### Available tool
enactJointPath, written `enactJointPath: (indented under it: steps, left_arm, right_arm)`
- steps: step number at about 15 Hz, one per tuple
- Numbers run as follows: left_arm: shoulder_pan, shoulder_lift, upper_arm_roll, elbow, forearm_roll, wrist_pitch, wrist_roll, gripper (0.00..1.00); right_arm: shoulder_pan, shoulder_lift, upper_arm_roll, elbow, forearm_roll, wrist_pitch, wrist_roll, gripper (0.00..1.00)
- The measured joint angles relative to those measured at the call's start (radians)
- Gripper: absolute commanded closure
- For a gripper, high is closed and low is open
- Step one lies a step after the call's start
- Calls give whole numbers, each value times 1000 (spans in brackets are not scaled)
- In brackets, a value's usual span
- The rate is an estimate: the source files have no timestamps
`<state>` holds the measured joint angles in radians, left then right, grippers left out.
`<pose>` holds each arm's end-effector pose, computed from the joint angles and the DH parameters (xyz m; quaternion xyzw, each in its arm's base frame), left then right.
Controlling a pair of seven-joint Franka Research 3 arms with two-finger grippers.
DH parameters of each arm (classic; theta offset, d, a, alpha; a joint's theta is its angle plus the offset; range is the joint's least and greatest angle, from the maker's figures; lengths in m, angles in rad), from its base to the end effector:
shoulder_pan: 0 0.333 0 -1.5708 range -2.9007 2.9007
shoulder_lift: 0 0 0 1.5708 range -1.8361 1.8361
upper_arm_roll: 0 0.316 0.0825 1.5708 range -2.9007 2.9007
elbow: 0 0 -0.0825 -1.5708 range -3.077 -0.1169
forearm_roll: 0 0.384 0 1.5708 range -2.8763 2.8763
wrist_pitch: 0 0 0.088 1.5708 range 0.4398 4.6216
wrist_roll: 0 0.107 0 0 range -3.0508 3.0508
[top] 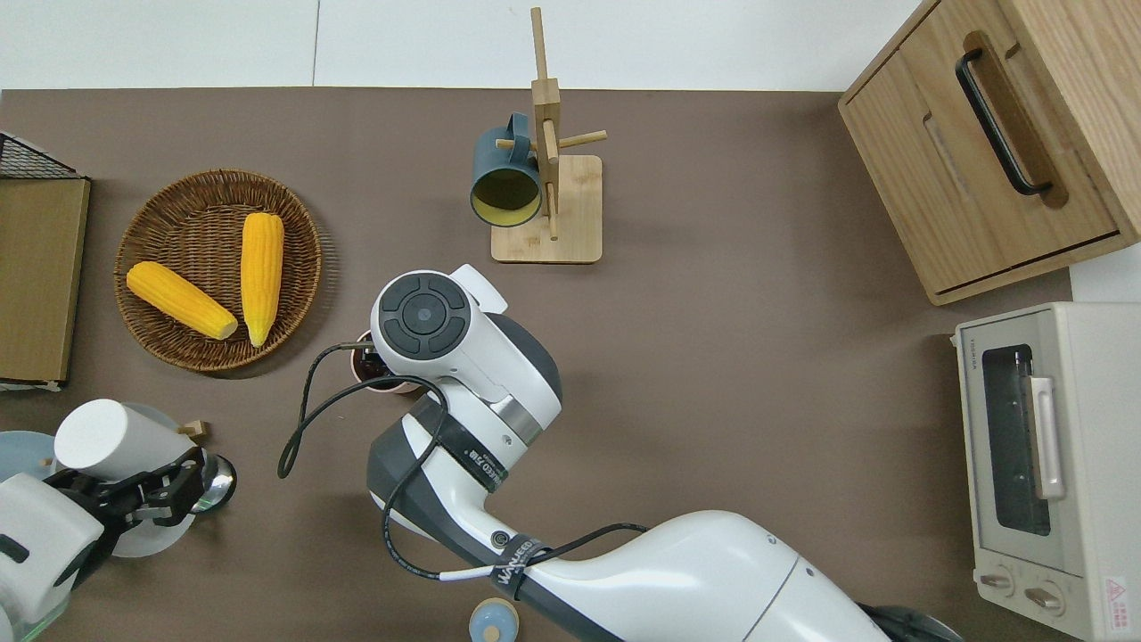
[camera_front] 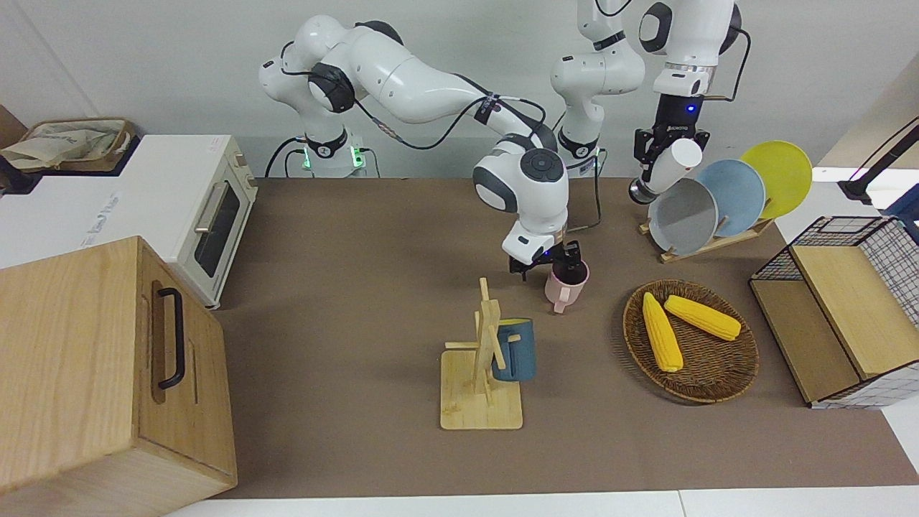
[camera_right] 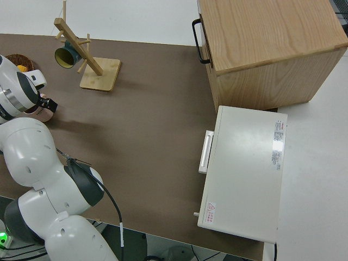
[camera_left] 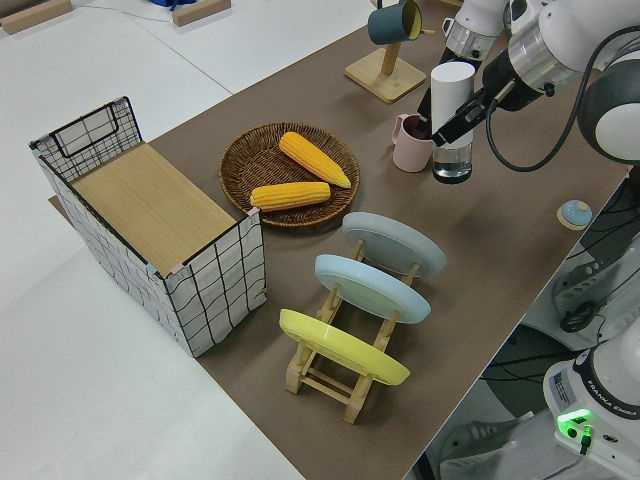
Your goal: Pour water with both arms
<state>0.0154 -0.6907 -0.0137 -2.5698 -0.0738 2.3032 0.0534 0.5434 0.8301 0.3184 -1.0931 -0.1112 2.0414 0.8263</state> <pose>0.3775 -0.0014 0.5299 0.9772 -0.0063 0.2111 0.0216 0.5700 0.5290 0.3527 -0.9950 0.0188 -0.0054 0.0982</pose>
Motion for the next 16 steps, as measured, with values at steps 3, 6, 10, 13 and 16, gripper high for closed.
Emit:
enactJointPath:
  steps: [3, 6, 10, 13, 16]
  left_arm:
    - [-14, 6, -1, -3, -6, 0, -3, 1000]
    - [-14, 11, -1, -3, -8, 0, -3, 1000]
    - [-18, 13, -1, -4, -8, 0, -4, 1000]
    - [-53, 24, -1, -5, -12, 0, -5, 1000]
    - [-93, 39, -2, -8, -30, 0, -6, 1000]
  right_arm:
    - [-6, -31, -2, 21, -2, -35, 0, 15]
    - [-18, -94, -3, 27, -6, -125, -36, 15]
    - [-61, -174, -15, 29, -19, -228, -190, 15]
    - [-125, -233, -31, 24, -21, -280, -354, 15]
    - [-162, -274, -81, 9, -21, -337, -529, 15]
